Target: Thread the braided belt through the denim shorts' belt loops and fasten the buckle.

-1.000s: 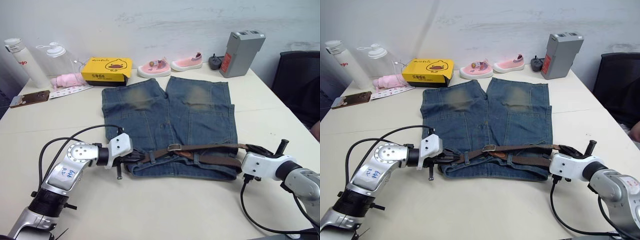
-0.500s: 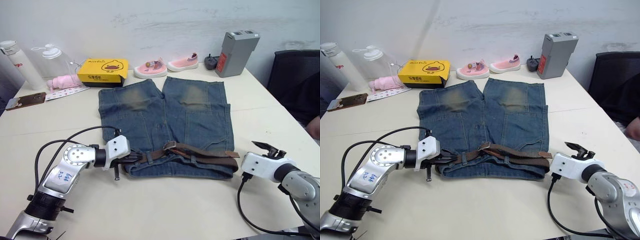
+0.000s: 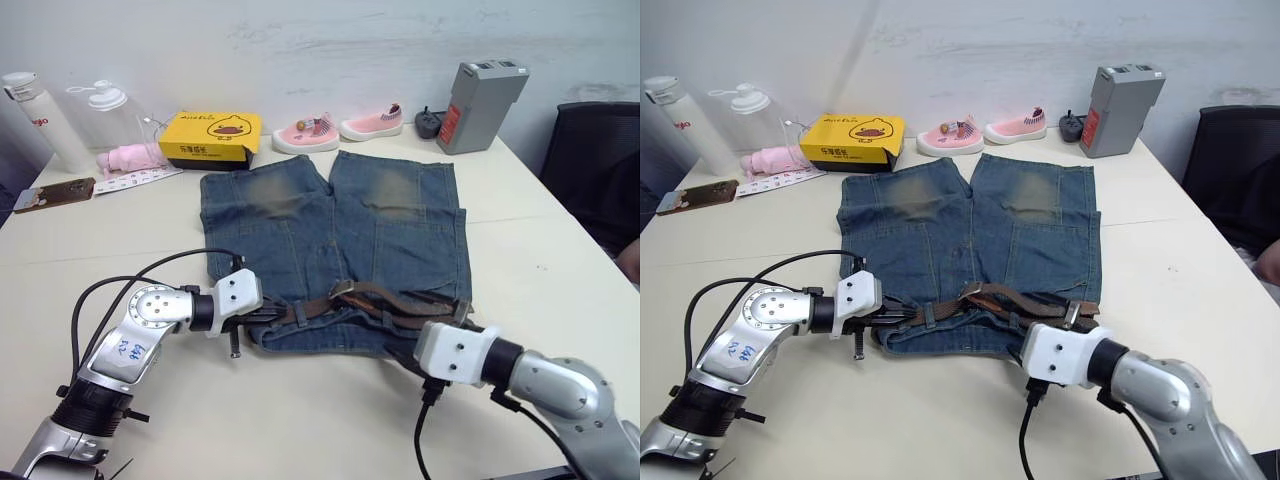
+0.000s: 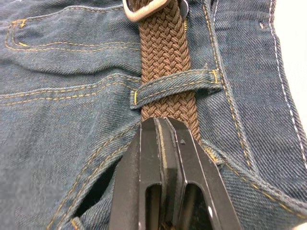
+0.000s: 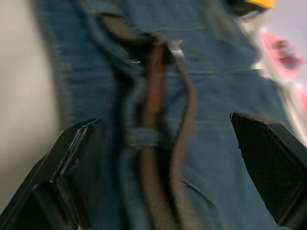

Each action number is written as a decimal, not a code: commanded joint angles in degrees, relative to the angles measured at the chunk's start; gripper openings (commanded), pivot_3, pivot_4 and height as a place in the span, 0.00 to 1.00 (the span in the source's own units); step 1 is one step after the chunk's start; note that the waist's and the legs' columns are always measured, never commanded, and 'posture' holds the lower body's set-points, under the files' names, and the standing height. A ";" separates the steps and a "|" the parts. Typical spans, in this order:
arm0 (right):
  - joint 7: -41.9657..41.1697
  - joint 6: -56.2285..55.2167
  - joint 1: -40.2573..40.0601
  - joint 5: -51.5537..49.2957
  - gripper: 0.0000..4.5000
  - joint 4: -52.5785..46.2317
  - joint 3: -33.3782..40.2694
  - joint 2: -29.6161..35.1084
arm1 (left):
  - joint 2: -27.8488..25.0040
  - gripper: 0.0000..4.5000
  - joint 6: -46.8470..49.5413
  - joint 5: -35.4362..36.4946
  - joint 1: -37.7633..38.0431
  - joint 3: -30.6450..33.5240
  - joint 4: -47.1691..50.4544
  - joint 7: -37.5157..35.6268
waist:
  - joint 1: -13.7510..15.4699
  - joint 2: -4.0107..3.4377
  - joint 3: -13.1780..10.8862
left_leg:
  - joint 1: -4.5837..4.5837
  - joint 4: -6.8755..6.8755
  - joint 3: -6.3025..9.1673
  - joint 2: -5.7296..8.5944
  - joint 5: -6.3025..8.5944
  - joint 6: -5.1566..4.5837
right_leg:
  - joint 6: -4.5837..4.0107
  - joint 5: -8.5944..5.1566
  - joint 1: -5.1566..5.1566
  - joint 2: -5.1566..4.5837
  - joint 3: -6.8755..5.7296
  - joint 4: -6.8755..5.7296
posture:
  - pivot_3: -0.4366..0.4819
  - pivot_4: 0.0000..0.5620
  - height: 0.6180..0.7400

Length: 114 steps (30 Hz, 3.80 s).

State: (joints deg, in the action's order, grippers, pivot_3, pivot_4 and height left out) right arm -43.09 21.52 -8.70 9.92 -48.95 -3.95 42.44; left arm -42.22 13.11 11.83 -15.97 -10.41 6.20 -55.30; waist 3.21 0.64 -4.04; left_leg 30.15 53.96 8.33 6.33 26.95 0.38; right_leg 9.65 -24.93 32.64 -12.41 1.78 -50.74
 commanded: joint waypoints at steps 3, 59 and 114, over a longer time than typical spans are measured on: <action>6.44 -0.12 1.07 10.92 0.98 0.84 -6.03 -1.71 | -0.73 0.00 1.65 -3.43 2.22 -1.61 -3.41 0.07 | 0.02 0.06 0.02 | -0.02 0.00 -0.01 0.00 0.00 0.01 | 0.00 0.00 -0.01 0.00 -0.02 -0.01 | 0.48 0.27 0.05; 6.41 -9.42 9.07 30.89 0.00 17.04 -19.71 -12.87 | -11.07 0.51 17.71 -11.10 4.77 2.11 21.59 12.51 | -1.72 0.39 -0.73 | 0.05 -0.21 0.34 -0.18 -0.08 0.47 | 0.11 -0.02 0.30 0.77 -0.05 -0.39 | 0.48 0.27 0.05; -12.91 9.39 8.73 1.17 0.98 5.21 1.72 -9.79 | -3.52 0.74 12.05 17.93 26.13 29.30 16.91 5.48 | 0.01 0.26 -0.91 | -0.60 -0.37 0.57 -0.15 0.45 0.56 | -0.30 -0.79 -0.07 0.65 -0.08 -0.29 | 0.48 0.27 0.05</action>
State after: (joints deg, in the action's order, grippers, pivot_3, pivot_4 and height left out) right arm -54.06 29.30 -0.51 15.49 -41.22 -4.42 31.88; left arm -44.11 22.82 25.67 10.57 16.31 21.49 -47.28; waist 3.23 0.90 -4.95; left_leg 29.55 53.59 8.90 6.18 27.40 0.95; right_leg 9.34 -25.72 32.54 -11.78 1.71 -51.01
